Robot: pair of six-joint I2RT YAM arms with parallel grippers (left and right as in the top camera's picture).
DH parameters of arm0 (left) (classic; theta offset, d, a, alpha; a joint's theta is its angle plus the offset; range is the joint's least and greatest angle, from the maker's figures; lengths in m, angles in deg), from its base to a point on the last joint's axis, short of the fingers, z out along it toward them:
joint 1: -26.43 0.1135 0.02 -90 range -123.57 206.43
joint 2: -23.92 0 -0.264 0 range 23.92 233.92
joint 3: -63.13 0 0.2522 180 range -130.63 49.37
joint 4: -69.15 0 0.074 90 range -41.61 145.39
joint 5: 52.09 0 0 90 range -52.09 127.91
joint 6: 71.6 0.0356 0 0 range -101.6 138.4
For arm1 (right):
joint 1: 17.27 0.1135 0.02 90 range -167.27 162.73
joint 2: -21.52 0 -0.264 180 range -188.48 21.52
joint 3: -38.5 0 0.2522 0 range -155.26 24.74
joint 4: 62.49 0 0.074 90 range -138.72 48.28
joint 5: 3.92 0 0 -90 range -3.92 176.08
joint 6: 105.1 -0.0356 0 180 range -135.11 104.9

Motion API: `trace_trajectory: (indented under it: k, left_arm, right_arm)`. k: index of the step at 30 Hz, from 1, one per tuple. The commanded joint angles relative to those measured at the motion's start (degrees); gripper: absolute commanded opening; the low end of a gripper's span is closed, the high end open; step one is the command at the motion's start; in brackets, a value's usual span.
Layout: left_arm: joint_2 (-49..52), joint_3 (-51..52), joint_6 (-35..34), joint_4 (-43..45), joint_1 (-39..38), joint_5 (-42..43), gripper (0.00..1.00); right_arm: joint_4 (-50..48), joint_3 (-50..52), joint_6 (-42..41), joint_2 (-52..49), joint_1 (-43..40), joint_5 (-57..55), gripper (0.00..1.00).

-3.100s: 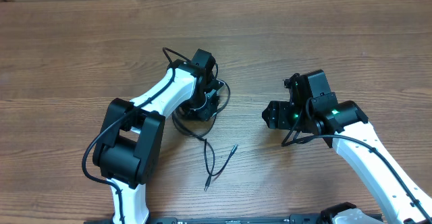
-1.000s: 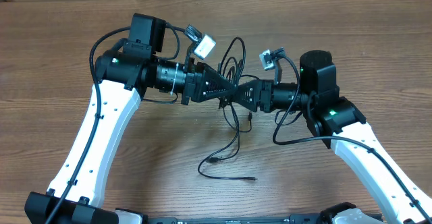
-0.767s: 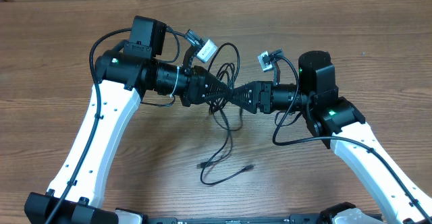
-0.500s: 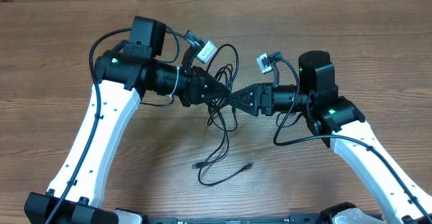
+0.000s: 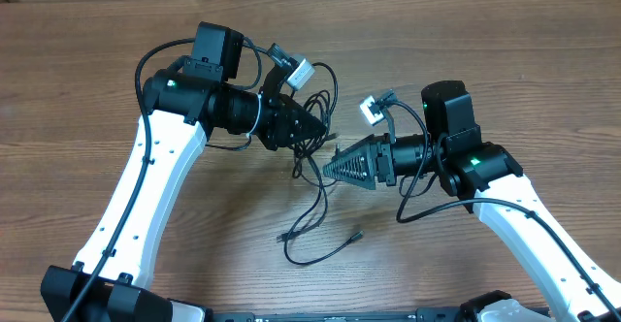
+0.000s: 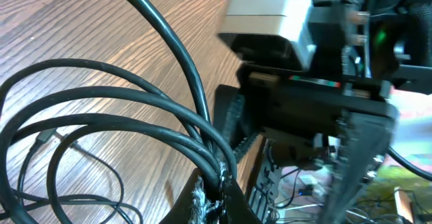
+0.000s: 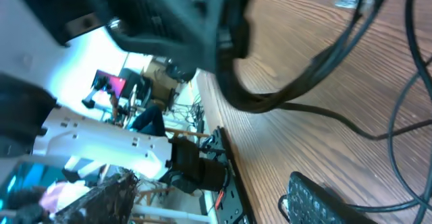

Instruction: Untangle cables

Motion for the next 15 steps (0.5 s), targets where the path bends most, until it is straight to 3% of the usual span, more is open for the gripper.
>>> trace_trajectory:
  k: [1,5,11,15]
  left_arm:
    - [0.17,-0.28,0.42,-0.74,-0.07,-0.39,0.04]
    - [0.17,-0.28,0.46,-2.56,-0.07,1.38,0.04]
    - [0.17,-0.28,0.44,-3.67,-0.17,5.95,0.04]
    - [0.17,-0.28,0.02,-4.48,-0.17,7.69,0.04]
  right_arm:
    - [-0.07,-0.13,3.98,0.83,0.24,-0.59,0.71]
    - [-0.24,-0.13,7.37,0.83,0.24,-9.09,0.70]
    - [-5.73,-0.13,9.86,0.83,0.24,-8.79,0.56]
    - [-7.54,-0.13,9.44,0.83,0.24,-7.87,0.55]
